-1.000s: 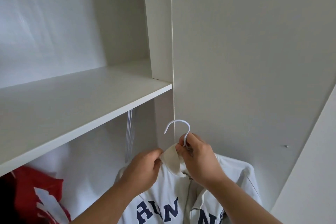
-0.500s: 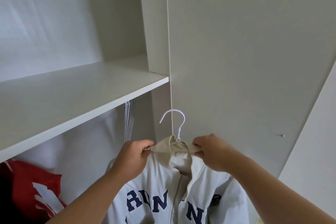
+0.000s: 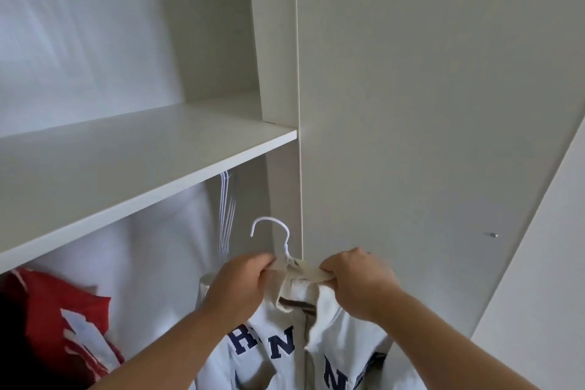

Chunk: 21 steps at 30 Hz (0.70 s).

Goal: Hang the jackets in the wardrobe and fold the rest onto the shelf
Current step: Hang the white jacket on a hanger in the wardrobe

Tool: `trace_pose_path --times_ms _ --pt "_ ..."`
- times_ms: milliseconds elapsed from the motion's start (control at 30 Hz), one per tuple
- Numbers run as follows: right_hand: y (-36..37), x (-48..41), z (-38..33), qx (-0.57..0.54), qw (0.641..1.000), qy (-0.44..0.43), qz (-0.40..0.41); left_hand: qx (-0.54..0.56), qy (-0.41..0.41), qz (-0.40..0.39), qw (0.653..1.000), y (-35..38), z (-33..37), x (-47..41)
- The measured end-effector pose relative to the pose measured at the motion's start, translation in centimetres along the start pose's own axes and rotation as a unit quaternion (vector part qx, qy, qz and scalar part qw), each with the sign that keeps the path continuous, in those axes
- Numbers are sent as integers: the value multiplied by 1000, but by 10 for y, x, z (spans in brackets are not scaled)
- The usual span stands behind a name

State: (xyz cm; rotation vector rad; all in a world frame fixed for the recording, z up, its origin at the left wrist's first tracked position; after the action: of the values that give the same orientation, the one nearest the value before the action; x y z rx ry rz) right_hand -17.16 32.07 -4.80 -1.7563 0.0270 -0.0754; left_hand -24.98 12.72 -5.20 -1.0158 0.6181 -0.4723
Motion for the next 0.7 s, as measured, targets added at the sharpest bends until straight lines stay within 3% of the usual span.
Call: trace_pose_path --times_ms 67,167,267,367,467,700 --pt "7 4 0 11 1000 15 -3 -17 -3 -31 999 11 1 2" --pt "17 4 -7 -9 1000 11 -27 23 -30 34 999 13 -1 9" --pt "30 8 -11 -3 998 20 -63 -16 -38 -64 997 34 -11 9" --pt "34 5 -9 -17 999 11 -42 -8 -65 -17 998 33 -18 14" --pt "35 7 -13 -27 998 11 -50 -18 -60 -44 997 36 -20 14" --pt "53 1 -49 -61 994 -15 -85 144 -141 -9 979 26 -22 36"
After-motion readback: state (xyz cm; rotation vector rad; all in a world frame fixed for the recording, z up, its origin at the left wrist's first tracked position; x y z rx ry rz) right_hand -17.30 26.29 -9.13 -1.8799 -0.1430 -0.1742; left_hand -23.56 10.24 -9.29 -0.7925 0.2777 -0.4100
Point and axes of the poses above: each hand's wrist, its own x-axis away from the middle knuckle, its own y-axis out of the palm, z = x × y, the point moved 6 cm from there along -x, towards the middle knuckle, and after that the axes turned 10 degrees about -z, right-handed, at the moved point
